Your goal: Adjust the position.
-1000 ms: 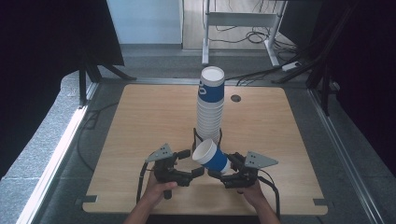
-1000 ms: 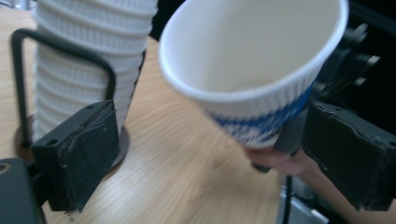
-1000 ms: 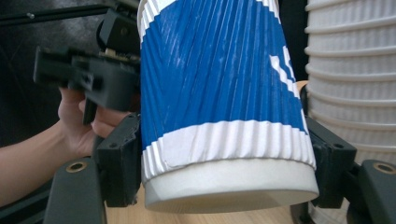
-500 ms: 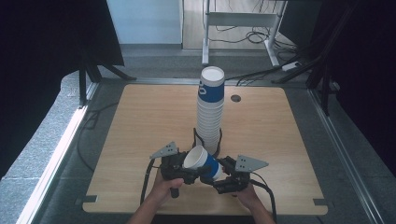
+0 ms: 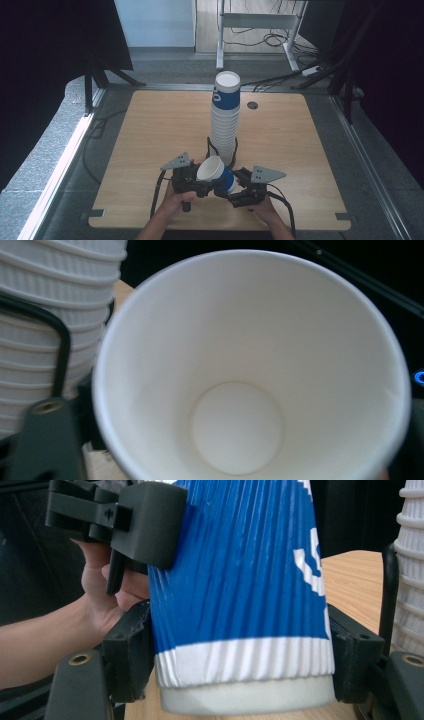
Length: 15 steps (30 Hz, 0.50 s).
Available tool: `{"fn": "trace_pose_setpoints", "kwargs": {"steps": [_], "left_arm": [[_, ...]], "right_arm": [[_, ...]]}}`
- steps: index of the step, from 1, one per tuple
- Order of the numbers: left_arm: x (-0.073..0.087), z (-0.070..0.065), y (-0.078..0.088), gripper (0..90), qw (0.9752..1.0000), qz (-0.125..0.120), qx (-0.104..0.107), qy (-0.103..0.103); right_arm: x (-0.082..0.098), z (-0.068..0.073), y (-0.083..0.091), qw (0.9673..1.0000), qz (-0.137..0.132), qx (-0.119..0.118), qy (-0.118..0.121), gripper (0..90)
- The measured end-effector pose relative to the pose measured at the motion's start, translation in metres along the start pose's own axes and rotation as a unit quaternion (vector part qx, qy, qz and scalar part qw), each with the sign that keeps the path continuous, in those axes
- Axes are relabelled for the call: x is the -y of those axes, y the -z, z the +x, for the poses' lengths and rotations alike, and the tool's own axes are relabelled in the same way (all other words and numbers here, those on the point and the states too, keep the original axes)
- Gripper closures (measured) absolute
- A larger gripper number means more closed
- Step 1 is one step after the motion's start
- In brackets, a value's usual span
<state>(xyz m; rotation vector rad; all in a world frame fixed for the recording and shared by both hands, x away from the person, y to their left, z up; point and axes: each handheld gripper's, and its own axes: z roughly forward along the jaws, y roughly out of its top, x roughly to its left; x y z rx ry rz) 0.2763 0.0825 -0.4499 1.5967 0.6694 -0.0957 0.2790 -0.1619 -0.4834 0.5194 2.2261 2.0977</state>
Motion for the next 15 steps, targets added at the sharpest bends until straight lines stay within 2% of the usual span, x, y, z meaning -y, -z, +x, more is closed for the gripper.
{"fn": "trace_pose_setpoints", "kwargs": {"steps": [10,12,15], "left_arm": [[-0.0044,-0.0051,0.0051,19.7,0.9987,0.008,-0.028,-0.041],[-0.0058,-0.006,0.0069,19.7,0.9979,0.011,-0.038,-0.051],[-0.0081,-0.0085,0.009,19.7,0.995,0.026,-0.065,-0.071]], "right_arm": [[0.0008,0.0003,-0.0007,0.9997,0.022,0.012,0.004,22.9],[0.0015,0.0006,-0.0016,0.9994,0.03,0.015,0.008,22.0],[0.0026,0.0008,-0.003,0.9989,0.042,0.019,0.012,20.7]]}}
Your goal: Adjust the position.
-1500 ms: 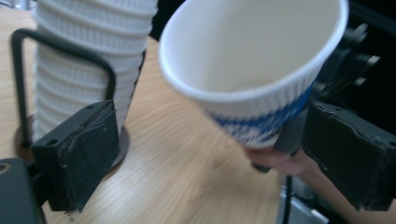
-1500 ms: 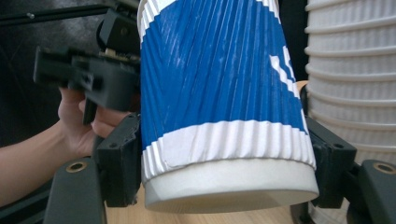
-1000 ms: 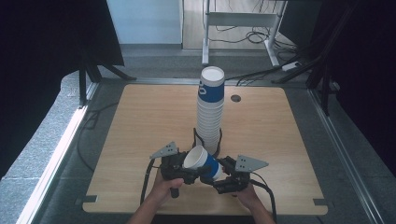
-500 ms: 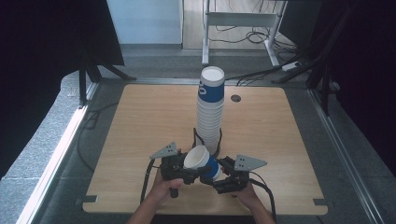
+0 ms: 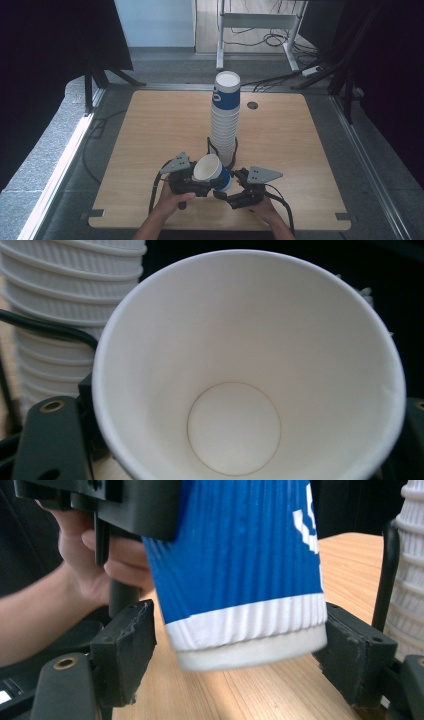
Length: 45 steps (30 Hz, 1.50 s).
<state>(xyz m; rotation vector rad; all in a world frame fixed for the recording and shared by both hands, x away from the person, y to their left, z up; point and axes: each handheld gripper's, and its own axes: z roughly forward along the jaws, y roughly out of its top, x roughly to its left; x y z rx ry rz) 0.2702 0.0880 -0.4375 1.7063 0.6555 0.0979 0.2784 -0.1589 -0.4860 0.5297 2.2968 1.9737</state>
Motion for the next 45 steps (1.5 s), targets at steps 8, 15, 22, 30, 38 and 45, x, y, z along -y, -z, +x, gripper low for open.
{"fn": "trace_pose_setpoints", "kwargs": {"steps": [8,15,22,30,38,45], "left_arm": [[-0.005,-0.009,0.001,19.6,0.9954,0.053,-0.057,-0.056],[-0.003,-0.012,-0.003,19.6,0.9904,0.086,-0.082,-0.071],[-0.001,-0.012,-0.008,19.5,0.9845,0.115,-0.101,-0.086],[0.004,-0.016,-0.015,19.4,0.9732,0.153,-0.124,-0.118],[0.007,-0.019,-0.021,19.4,0.9673,0.173,-0.129,-0.134],[0.01,-0.023,-0.027,19.4,0.9645,0.185,-0.122,-0.144]], "right_arm": [[0.0,0.0,0.001,0.9991,0.032,0.023,0.019,18.0],[-0.002,0.003,0.002,0.9963,0.056,0.043,0.049,17.6],[-0.001,0.005,0.0,0.9943,0.071,0.05,0.061,17.1],[0.002,0.011,-0.008,0.99,0.096,0.062,0.083,16.1],[0.004,0.014,-0.015,0.9878,0.107,0.069,0.09,16.0],[0.006,0.017,-0.022,0.9834,0.119,0.08,0.111,18.2]]}}
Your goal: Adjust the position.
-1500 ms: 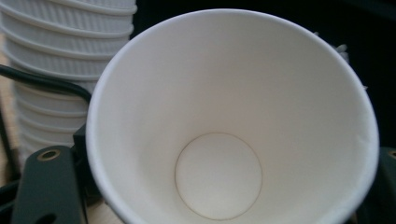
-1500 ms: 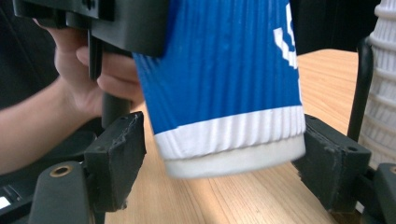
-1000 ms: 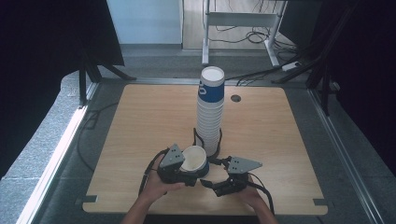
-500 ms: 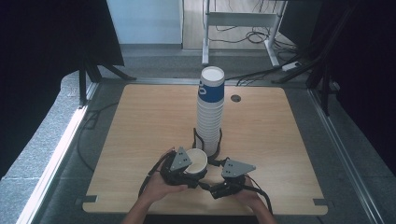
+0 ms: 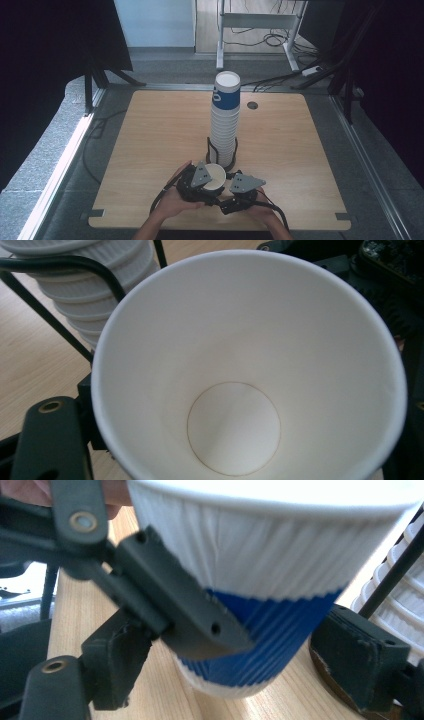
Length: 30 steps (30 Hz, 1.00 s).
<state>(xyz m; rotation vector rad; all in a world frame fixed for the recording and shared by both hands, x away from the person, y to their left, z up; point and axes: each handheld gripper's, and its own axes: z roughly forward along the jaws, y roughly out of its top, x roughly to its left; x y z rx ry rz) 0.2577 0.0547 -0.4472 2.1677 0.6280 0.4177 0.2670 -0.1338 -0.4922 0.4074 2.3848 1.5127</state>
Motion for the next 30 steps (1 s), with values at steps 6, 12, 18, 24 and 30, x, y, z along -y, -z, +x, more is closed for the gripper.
{"fn": "trace_pose_setpoints", "kwargs": {"steps": [6,12,18,24,30], "left_arm": [[0.0,-0.002,-0.002,19.2,1.0,0.006,0.003,-0.005],[0.001,-0.002,-0.003,18.8,1.0,0.008,0.001,-0.002],[0.001,0.0,-0.004,14.7,0.9999,0.002,-0.004,0.012],[-0.003,0.002,0.009,6.3,0.9987,-0.035,-0.001,0.035],[-0.007,0.005,0.027,5.3,0.9952,-0.08,0.012,0.056]], "right_arm": [[0.001,0.002,-0.002,0.9999,0.004,0.01,0.009,24.4],[0.001,0.002,-0.002,0.9996,0.011,0.017,0.02,25.4],[0.002,0.001,-0.002,0.9995,0.012,0.021,0.019,26.1],[0.002,-0.006,0.008,0.9997,-0.016,0.02,-0.003,26.4],[0.001,-0.012,0.017,0.9989,-0.034,0.03,-0.013,26.4]]}}
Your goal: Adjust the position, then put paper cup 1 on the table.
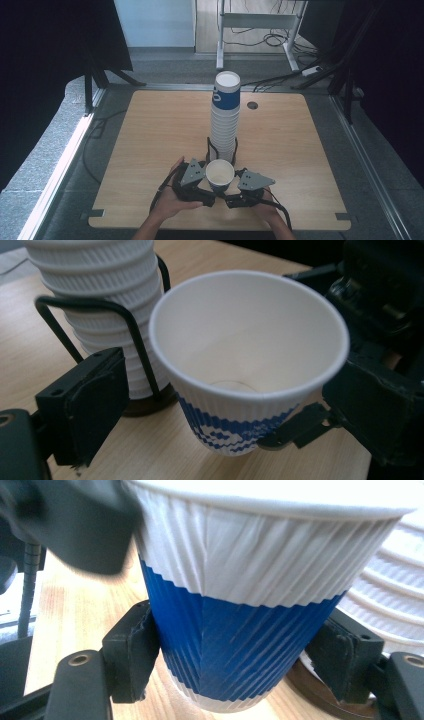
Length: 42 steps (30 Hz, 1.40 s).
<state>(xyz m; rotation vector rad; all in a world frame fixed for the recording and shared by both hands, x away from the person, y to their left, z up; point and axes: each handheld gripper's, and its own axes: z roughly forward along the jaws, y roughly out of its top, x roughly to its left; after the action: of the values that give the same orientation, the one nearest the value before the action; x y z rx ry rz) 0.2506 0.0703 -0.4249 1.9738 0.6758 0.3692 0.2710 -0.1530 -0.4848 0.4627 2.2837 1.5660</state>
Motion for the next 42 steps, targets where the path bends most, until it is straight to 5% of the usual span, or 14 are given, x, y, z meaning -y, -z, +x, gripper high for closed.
{"fn": "trace_pose_setpoints", "kwargs": {"steps": [7,16,22,42], "left_arm": [[-0.002,0.006,0.015,5.7,0.9988,-0.038,0.02,0.023],[0.001,0.019,0.026,6.3,0.9976,-0.054,0.005,0.042],[0.006,0.027,0.025,7.6,0.9976,-0.032,-0.024,0.057],[0.011,0.027,0.021,7.8,0.9983,-0.011,-0.029,0.049]], "right_arm": [[-0.001,-0.005,0.008,0.9998,-0.014,0.01,-0.014,26.4],[-0.002,-0.012,0.021,0.9989,-0.032,0.026,-0.021,26.4],[-0.004,-0.016,0.033,0.998,-0.045,0.037,-0.024,26.4],[0.001,-0.046,0.082,0.9901,-0.081,0.101,-0.054,26.4]]}}
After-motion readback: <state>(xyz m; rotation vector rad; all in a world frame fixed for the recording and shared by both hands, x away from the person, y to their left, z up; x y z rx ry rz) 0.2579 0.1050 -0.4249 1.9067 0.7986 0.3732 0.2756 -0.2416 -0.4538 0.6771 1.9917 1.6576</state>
